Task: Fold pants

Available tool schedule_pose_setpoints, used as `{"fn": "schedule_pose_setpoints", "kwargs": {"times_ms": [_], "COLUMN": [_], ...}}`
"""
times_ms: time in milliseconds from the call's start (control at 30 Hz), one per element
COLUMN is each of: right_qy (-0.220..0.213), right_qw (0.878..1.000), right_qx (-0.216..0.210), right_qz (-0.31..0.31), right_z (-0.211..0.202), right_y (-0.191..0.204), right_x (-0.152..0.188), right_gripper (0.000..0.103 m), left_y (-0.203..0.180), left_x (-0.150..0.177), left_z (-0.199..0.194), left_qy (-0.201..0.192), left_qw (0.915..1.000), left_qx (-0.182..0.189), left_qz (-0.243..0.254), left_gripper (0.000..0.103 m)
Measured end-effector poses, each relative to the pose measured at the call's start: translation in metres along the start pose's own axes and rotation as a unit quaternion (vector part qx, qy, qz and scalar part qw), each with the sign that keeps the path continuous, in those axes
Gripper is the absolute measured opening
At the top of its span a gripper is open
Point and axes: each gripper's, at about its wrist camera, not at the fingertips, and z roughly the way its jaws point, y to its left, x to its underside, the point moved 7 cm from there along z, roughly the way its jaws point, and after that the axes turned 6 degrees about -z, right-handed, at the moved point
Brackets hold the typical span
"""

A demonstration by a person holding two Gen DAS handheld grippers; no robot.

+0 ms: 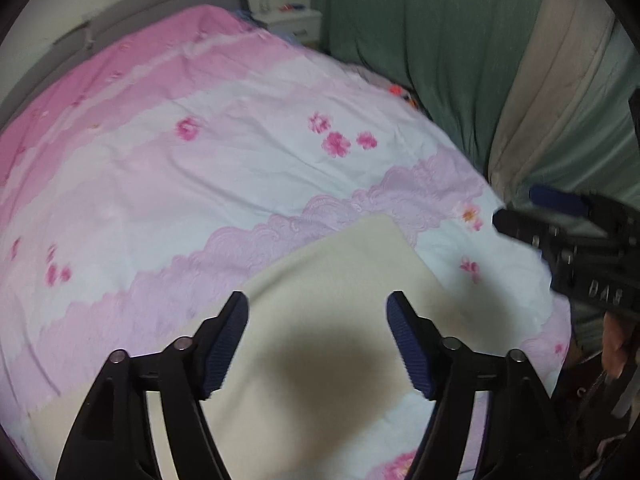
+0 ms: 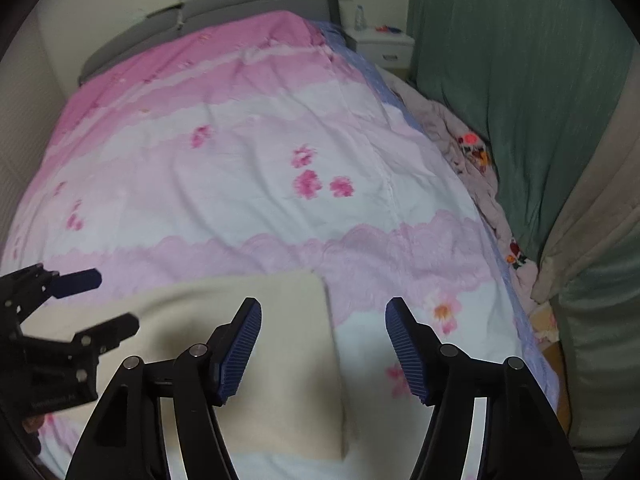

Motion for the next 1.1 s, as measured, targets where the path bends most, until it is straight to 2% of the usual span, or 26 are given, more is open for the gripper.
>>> {"fn": "schedule_pose_setpoints", "kwargs": {"times_ms": [33, 233, 333, 467, 600, 700, 767, 867, 967, 1100], "right_qy": [-0.005, -0.025, -0.025, -0.030, -0.025, -0.027, -0.032, -0.033, -0.030, -0.020], "right_qw": [1.000, 0.999, 0.997, 0.994, 0.989, 0.987, 0.987, 0.989, 0.990, 0.991], "right_qx": [-0.005, -0.046, -0.069, -0.071, -0.107, -0.113, -0.118, -0.114, -0.124, -0.120], "right_qz": [-0.002, -0.010, -0.023, -0.074, -0.099, -0.107, -0.105, -0.091, -0.062, -0.060], "right_z": [-0.008, -0.055, -0.071, -0.091, -0.111, -0.124, -0.133, -0.143, -0.151, -0.155], "right_y": [0.001, 0.044, 0.075, 0.125, 0.189, 0.239, 0.272, 0.328, 0.382, 0.451], "right_x": [0.003, 0.036, 0.053, 0.076, 0.101, 0.117, 0.127, 0.144, 0.159, 0.173], "right_gripper": [0.070, 0.070, 0.070, 0.070, 0.070, 0.070, 0.070, 0.070, 0.070, 0.070], "left_y": [0.001, 0.023, 0.050, 0.092, 0.141, 0.180, 0.208, 0.250, 0.294, 0.353], "left_x": [0.007, 0.054, 0.088, 0.134, 0.183, 0.218, 0.241, 0.273, 0.300, 0.331], "left_z": [-0.010, -0.080, -0.111, -0.141, -0.166, -0.184, -0.194, -0.208, -0.223, -0.242], "left_qy": [-0.008, -0.059, -0.075, -0.081, -0.085, -0.088, -0.083, -0.071, -0.070, -0.070], "left_qw": [1.0000, 0.9975, 0.9944, 0.9901, 0.9866, 0.9858, 0.9876, 0.9906, 0.9921, 0.9913], "left_qx": [-0.001, -0.028, -0.045, -0.054, -0.055, -0.042, -0.027, -0.024, -0.031, -0.033], "left_qz": [-0.005, -0.027, -0.058, -0.101, -0.128, -0.137, -0.130, -0.115, -0.099, -0.107], "left_gripper": [0.077, 0.083, 0.084, 0.084, 0.084, 0.084, 0.084, 0.084, 0.084, 0.084]}}
